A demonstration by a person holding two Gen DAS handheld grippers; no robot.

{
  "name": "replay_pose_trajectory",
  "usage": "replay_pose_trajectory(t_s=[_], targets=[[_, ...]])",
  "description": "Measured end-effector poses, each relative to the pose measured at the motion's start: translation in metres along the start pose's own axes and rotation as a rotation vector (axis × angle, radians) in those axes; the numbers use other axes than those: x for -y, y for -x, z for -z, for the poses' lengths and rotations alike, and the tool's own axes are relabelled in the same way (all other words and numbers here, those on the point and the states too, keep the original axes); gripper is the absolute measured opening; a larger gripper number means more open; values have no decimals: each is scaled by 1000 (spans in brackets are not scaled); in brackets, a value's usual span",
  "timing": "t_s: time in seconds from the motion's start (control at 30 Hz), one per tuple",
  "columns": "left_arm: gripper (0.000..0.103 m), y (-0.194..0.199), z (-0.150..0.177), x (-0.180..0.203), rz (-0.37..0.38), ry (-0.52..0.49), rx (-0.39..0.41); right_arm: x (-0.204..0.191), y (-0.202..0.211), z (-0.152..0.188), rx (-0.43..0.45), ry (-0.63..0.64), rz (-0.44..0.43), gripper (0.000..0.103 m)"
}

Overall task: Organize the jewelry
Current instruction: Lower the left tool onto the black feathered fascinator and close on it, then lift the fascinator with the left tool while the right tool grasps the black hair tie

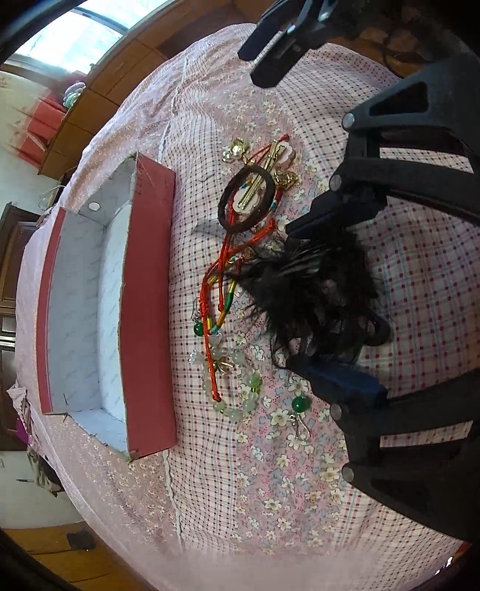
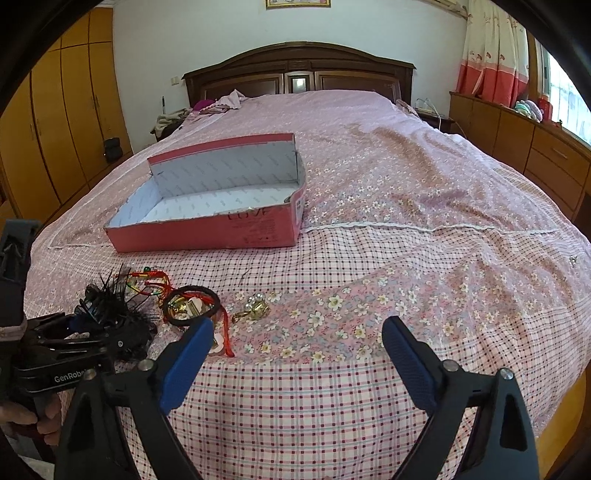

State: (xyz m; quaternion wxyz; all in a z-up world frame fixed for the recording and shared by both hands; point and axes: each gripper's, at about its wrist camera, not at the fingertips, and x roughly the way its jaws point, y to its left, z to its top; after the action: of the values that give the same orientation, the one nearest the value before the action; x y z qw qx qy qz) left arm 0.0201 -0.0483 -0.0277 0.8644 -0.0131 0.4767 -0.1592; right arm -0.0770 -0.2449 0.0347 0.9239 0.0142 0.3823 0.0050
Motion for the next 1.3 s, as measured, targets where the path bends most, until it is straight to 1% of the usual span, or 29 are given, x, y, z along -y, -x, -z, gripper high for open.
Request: replay_pose_trajectory(t_s=[0.07, 0.17, 0.23, 0.27, 0.43, 0.53, 0.63, 0.77, 0.97, 1.03, 1.1, 1.23, 1.27, 1.3], targets=[[52, 8, 3, -2, 13, 3, 11, -2, 0, 0, -2, 10, -6, 91], [52, 14, 3, -6, 21, 3, 24, -6, 1, -1, -5, 27, -20, 88], [52, 19, 4, -9, 30, 5, 32, -9, 0, -2, -12, 27, -42, 83], [52, 21, 4, -10, 34, 7, 35, -10, 1, -3, -14, 25, -47, 82], [52, 38, 4, -22, 34, 32, 72, -16, 3, -11, -9, 25, -45, 81], [52, 45, 3, -30, 19, 43, 90, -20, 4, -15, -13, 28, -59, 81], [52, 50, 4, -36, 1, 52, 101, -30, 4, -18, -17, 51, -75, 80], [52, 50, 2, -42, -9, 71, 109, -50, 2, -19, -9, 119, -97, 78], [52, 54, 3, -56, -20, 100, 119, -78, -12, -17, -46, 222, -161, 61], [52, 54, 4, -60, -21, 110, 120, -84, -20, -15, -73, 242, -185, 53], [52, 54, 5, -63, -22, 118, 121, -89, -27, -13, -98, 259, -194, 49], [51, 53, 7, -69, -19, 133, 120, -95, -39, -10, -133, 288, -197, 47], [50, 53, 7, -69, -18, 135, 120, -96, -41, -9, -139, 294, -198, 45], [46, 53, 7, -70, -16, 135, 120, -98, -44, -8, -144, 305, -196, 41]])
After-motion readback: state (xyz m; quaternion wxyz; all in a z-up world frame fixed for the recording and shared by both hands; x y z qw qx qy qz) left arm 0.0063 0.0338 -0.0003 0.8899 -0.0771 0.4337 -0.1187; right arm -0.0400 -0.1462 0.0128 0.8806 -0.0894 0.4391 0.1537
